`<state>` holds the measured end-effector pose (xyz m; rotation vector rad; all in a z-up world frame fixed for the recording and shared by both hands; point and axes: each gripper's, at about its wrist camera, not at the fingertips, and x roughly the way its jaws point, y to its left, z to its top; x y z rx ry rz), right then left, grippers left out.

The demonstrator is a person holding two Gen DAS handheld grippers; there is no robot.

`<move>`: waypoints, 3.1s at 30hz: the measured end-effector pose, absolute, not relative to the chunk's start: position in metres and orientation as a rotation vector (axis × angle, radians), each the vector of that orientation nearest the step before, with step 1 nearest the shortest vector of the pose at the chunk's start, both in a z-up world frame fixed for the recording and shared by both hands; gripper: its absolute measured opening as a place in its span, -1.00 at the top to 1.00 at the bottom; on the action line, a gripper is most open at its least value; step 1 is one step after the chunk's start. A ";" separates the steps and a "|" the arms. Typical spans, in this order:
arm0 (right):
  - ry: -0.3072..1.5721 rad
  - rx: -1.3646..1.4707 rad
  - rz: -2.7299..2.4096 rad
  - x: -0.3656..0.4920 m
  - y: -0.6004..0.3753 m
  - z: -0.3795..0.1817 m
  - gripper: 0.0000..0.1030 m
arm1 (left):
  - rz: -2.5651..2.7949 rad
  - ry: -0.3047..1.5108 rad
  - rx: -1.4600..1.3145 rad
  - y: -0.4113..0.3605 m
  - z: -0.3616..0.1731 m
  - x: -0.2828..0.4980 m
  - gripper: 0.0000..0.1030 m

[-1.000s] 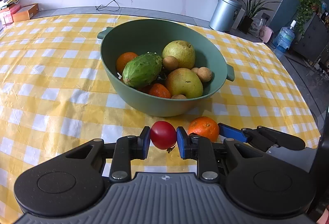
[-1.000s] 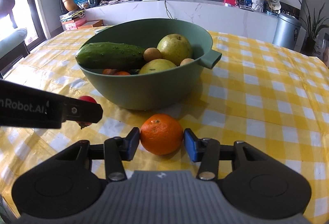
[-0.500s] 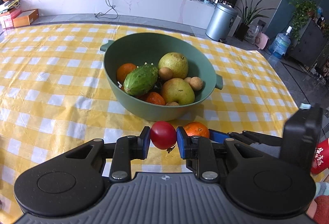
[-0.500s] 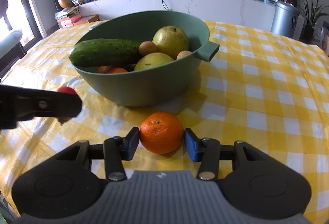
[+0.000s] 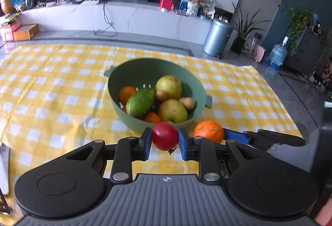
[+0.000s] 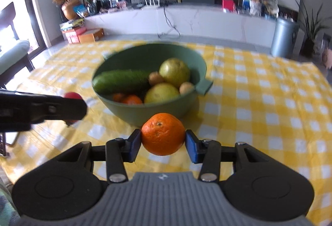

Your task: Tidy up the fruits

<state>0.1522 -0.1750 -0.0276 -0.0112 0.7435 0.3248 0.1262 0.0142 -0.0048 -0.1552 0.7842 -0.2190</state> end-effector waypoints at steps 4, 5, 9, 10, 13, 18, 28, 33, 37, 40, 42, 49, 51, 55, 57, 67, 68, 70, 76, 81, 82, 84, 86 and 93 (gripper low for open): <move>0.689 -0.008 0.336 0.149 -0.177 -0.004 0.16 | -0.208 0.755 -0.161 0.018 0.005 0.131 0.42; 0.678 -0.012 0.341 0.149 -0.177 0.001 0.16 | -0.206 0.749 -0.162 0.020 0.006 0.133 0.42; 0.641 -0.028 0.360 0.151 -0.174 0.015 0.16 | -0.200 0.726 -0.167 0.025 0.014 0.143 0.42; 0.633 -0.032 0.361 0.153 -0.173 0.017 0.16 | -0.199 0.722 -0.168 0.027 0.014 0.145 0.42; 0.622 -0.046 0.363 0.162 -0.171 0.021 0.16 | -0.192 0.723 -0.178 0.034 0.014 0.157 0.42; 0.622 -0.075 0.365 0.179 -0.165 0.020 0.16 | -0.213 0.763 -0.249 0.054 0.007 0.184 0.42; 0.677 -0.112 0.394 0.224 -0.155 0.000 0.16 | -0.204 0.857 -0.306 0.067 -0.018 0.233 0.42; 0.713 -0.126 0.424 0.239 -0.144 -0.014 0.16 | -0.164 0.900 -0.281 0.063 -0.029 0.251 0.42; 0.738 -0.128 0.419 0.250 -0.142 -0.026 0.16 | -0.143 0.932 -0.235 0.057 -0.036 0.260 0.42; 0.747 -0.125 0.424 0.254 -0.141 -0.031 0.16 | -0.136 0.952 -0.212 0.053 -0.041 0.263 0.42; 0.751 -0.130 0.434 0.256 -0.139 -0.033 0.16 | -0.133 0.962 -0.206 0.051 -0.043 0.264 0.42; 0.749 -0.183 0.461 0.254 -0.127 -0.043 0.15 | -0.124 0.973 -0.194 0.049 -0.046 0.264 0.42; 0.745 -0.192 0.457 0.254 -0.126 -0.043 0.14 | -0.120 0.974 -0.192 0.049 -0.046 0.264 0.41; 0.749 -0.181 0.455 0.254 -0.128 -0.041 0.13 | -0.118 0.966 -0.189 0.050 -0.047 0.262 0.40; 0.744 -0.179 0.460 0.251 -0.127 -0.040 0.07 | -0.116 0.963 -0.187 0.051 -0.048 0.262 0.31; 0.722 -0.181 0.454 0.239 -0.123 -0.024 -0.25 | -0.139 0.925 -0.161 0.049 -0.030 0.248 -0.07; 0.716 -0.181 0.451 0.236 -0.124 -0.021 -0.27 | -0.138 0.917 -0.153 0.048 -0.026 0.245 -0.07; 0.708 -0.181 0.444 0.230 -0.127 -0.014 -0.28 | -0.135 0.897 -0.143 0.046 -0.018 0.238 -0.07; 0.690 -0.151 0.401 0.212 -0.142 0.015 -0.49 | -0.103 0.815 -0.071 0.037 0.013 0.207 -0.10; 0.667 -0.099 0.361 0.187 -0.158 0.044 -0.64 | -0.083 0.709 0.011 0.029 0.040 0.172 -0.29; 0.659 -0.093 0.354 0.181 -0.161 0.050 -0.69 | -0.079 0.683 0.025 0.028 0.045 0.165 -0.33; 0.642 -0.078 0.344 0.167 -0.168 0.061 -0.74 | -0.069 0.637 0.056 0.024 0.054 0.149 -0.45; 0.627 -0.060 0.337 0.153 -0.174 0.072 -0.79 | -0.065 0.588 0.082 0.019 0.063 0.133 -0.51; 0.545 -0.033 0.309 0.099 -0.192 0.099 -0.92 | -0.031 0.508 0.065 0.010 0.081 0.091 -0.83</move>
